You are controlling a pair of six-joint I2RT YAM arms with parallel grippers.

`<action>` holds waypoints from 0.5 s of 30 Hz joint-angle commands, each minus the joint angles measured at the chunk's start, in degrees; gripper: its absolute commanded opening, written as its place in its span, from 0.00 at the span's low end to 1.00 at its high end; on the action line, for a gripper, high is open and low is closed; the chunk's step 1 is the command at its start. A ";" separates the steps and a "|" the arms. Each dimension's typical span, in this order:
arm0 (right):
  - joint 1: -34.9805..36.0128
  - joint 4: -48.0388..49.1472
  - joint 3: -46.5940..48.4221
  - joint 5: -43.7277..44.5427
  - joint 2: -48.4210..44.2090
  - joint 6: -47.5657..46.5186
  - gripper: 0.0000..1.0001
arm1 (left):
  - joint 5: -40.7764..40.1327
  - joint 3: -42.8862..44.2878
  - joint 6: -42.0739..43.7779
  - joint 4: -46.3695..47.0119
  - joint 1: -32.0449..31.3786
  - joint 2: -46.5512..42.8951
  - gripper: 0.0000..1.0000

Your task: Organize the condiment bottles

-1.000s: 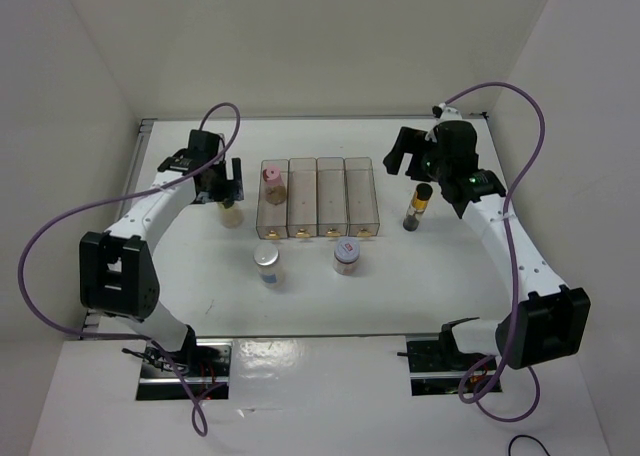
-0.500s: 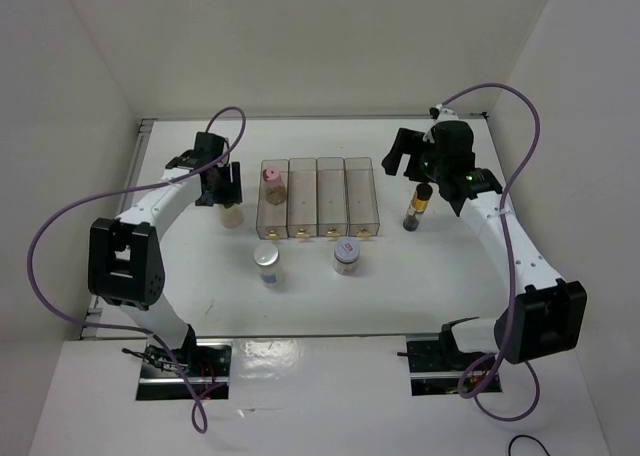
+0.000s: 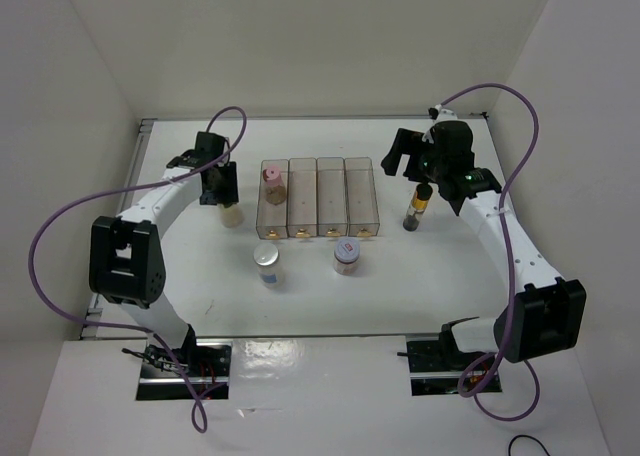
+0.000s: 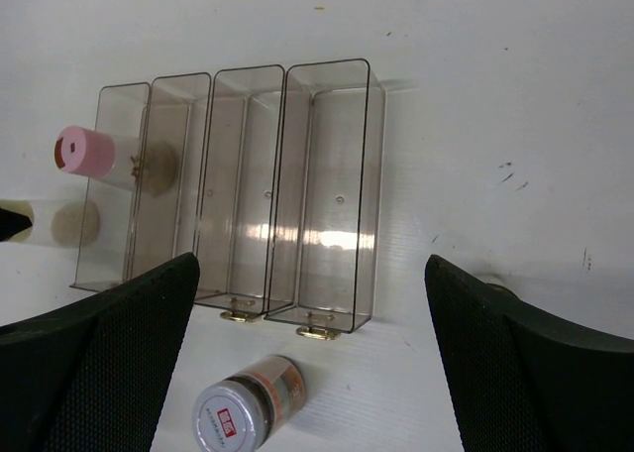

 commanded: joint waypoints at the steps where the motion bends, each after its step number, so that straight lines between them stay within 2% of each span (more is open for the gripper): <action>1: -0.35 0.48 2.22 -1.03 -0.14 -0.13 0.99 | 1.80 3.66 0.93 -2.82 0.43 -0.52 0.42; 8: -0.35 0.48 2.74 -2.70 -0.14 -0.66 0.99 | -2.42 12.17 2.76 -11.26 -1.77 -8.52 0.42; 10: -0.35 0.48 2.75 -2.70 -0.14 -0.66 0.99 | -1.11 14.56 3.47 -14.16 -1.77 -9.40 0.42; 15: 0.18 0.48 3.36 -3.23 1.79 -0.66 0.99 | 9.95 18.00 4.88 -15.67 -3.95 -10.99 0.42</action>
